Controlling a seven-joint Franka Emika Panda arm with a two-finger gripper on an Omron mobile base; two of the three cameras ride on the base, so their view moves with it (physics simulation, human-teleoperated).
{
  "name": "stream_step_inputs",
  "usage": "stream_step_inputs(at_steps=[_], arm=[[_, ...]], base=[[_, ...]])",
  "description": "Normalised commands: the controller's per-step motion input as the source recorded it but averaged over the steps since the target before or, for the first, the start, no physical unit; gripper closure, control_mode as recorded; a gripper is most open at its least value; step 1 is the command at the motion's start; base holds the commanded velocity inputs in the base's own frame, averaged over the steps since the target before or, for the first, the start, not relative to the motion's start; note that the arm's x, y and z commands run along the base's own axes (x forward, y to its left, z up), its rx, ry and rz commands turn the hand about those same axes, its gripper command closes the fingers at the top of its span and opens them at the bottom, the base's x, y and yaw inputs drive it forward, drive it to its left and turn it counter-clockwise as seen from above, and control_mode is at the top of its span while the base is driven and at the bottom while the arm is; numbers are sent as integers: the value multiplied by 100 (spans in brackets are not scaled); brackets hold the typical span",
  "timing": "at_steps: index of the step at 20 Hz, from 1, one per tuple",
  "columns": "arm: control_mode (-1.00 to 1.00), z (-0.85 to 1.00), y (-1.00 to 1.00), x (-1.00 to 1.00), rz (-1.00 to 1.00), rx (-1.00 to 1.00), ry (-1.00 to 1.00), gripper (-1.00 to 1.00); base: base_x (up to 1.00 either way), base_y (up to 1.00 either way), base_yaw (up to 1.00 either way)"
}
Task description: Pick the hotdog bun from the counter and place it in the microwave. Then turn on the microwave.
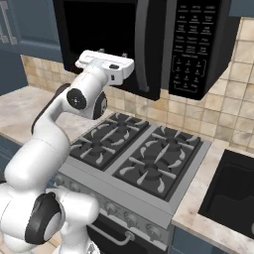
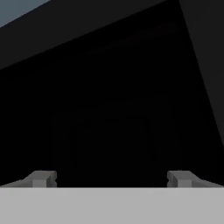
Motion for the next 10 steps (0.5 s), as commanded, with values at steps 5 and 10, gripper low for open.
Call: stream_step_inputs(at_steps=[5,10], arm=[[-100,0,-5,18,0,0,9,-100],[-100,0,-8,38,0,0,4,-100]], base=[[0,0,0],[0,0,0]])
